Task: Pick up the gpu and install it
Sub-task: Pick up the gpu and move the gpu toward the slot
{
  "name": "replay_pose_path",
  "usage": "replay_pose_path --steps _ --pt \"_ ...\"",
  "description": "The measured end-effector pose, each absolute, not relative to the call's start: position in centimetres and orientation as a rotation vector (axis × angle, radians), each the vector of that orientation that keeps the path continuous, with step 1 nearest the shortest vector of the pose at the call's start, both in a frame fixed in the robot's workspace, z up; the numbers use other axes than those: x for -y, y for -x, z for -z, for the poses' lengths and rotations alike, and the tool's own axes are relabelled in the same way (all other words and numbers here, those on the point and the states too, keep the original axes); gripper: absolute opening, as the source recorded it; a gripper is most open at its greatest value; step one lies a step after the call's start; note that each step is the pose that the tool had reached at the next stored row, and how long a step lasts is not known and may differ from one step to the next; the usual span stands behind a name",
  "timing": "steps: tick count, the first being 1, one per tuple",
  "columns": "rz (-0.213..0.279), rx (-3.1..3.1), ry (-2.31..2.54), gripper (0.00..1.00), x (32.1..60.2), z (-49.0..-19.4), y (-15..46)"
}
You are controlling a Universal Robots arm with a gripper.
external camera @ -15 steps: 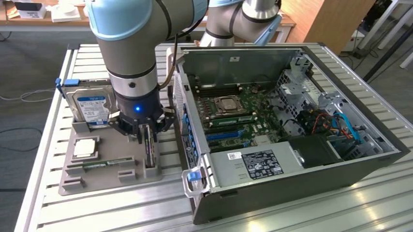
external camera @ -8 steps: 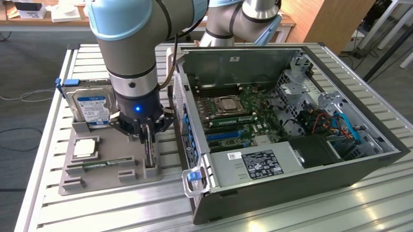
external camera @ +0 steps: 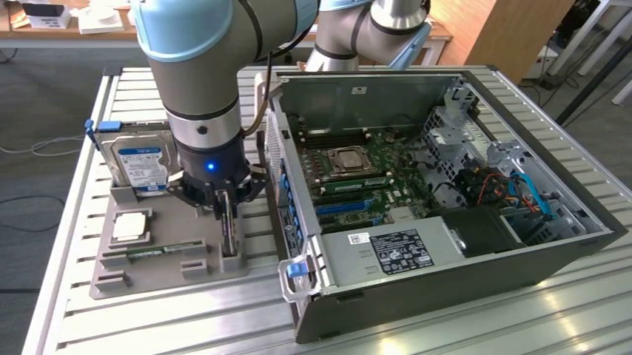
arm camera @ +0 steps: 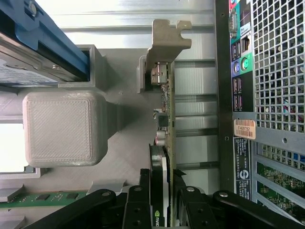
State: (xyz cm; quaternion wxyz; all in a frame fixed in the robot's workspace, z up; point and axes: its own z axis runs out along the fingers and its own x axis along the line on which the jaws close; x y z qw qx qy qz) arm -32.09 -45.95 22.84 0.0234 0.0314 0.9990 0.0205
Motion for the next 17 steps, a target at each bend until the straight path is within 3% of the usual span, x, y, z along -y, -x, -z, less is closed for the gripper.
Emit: replay_pose_path --steps 3,17 --pt "-0.063 -3.093 -0.097 0.27 45.95 -22.84 32.09" --pt "-0.064 -3.093 -0.097 0.27 45.95 -22.84 31.92"
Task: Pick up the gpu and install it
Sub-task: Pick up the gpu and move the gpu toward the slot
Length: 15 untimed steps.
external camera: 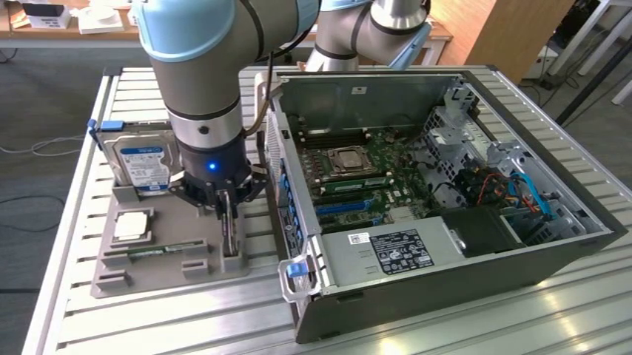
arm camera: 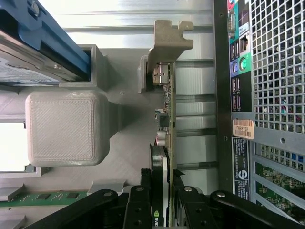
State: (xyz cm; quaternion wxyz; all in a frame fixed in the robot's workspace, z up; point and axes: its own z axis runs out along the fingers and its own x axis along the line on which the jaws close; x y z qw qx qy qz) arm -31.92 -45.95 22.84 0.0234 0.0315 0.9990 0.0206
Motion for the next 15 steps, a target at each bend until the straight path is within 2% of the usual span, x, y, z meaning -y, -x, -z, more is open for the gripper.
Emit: replay_pose_path --steps 10,15 --pt "-0.064 -3.093 -0.097 0.27 45.9 -22.9 31.9" --pt "-0.064 -3.093 -0.097 0.27 46.0 -23.9 31.9"
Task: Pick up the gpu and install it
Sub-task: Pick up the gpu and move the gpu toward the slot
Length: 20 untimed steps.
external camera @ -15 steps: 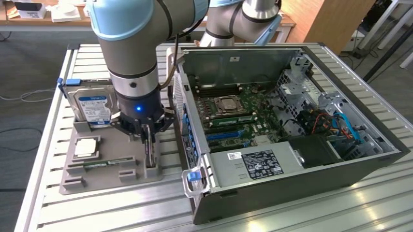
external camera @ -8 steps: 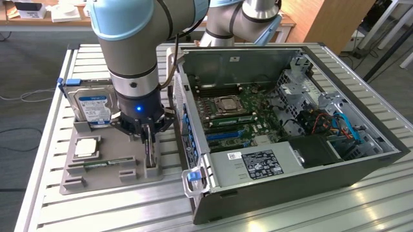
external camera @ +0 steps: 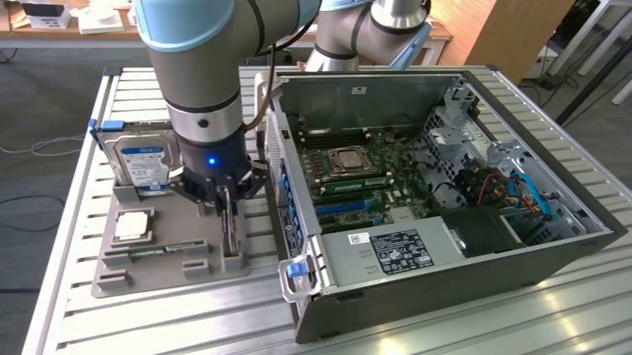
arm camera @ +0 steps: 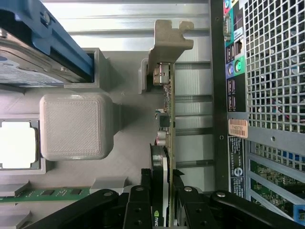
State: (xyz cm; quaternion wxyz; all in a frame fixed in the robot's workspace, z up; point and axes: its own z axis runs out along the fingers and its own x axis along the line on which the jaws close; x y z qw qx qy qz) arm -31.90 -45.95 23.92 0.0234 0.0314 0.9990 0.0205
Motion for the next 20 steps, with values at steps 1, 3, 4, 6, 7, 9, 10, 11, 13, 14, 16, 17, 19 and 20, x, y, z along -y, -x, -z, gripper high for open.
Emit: replay_pose_path --steps 1,3,4,6,7,9,10,11,13,14,16,17,19,20 --pt "-0.064 -3.093 -0.097 0.27 45.9 -24.2 31.9" --pt "-0.064 -3.093 -0.097 0.27 45.9 -24.8 31.9" --pt "-0.064 -3.093 -0.097 0.27 45.9 -25.1 31.9" --pt "-0.064 -3.093 -0.097 0.27 45.9 -25.7 31.9" --pt "-0.064 -3.093 -0.097 0.27 45.9 -26.1 31.9" --pt "-0.064 -3.093 -0.097 0.27 45.9 -26.9 31.9" --pt "-0.064 -3.093 -0.097 0.27 45.9 -27.3 31.9" --pt "-0.064 -3.093 -0.097 0.27 45.9 -27.7 31.9" --pt "-0.064 -3.093 -0.097 0.27 45.9 -28.7 31.9" --pt "-0.064 -3.093 -0.097 0.27 45.9 -29.1 31.9" --pt "-0.063 -3.093 -0.097 0.27 45.9 -30.0 31.9" --pt "-0.064 -3.093 -0.097 0.27 45.9 -30.5 31.9" --pt "-0.064 -3.093 -0.097 0.27 45.9 -31.4 31.9" --pt "-0.064 -3.093 -0.097 0.27 45.9 -31.8 31.9"
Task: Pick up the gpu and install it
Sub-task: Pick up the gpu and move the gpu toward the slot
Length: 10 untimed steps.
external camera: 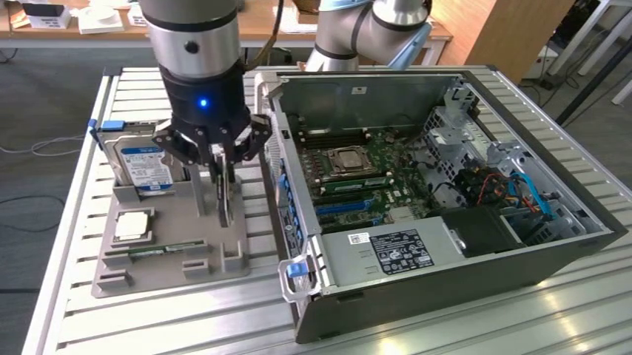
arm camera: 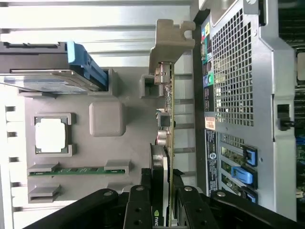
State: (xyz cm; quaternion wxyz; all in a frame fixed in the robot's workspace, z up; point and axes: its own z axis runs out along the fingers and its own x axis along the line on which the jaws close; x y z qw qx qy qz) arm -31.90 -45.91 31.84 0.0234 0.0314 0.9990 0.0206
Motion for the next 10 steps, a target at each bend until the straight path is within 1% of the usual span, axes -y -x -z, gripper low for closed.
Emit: replay_pose_path --steps 10 --pt "-0.064 -3.093 -0.097 0.27 45.9 -36.4 31.9"
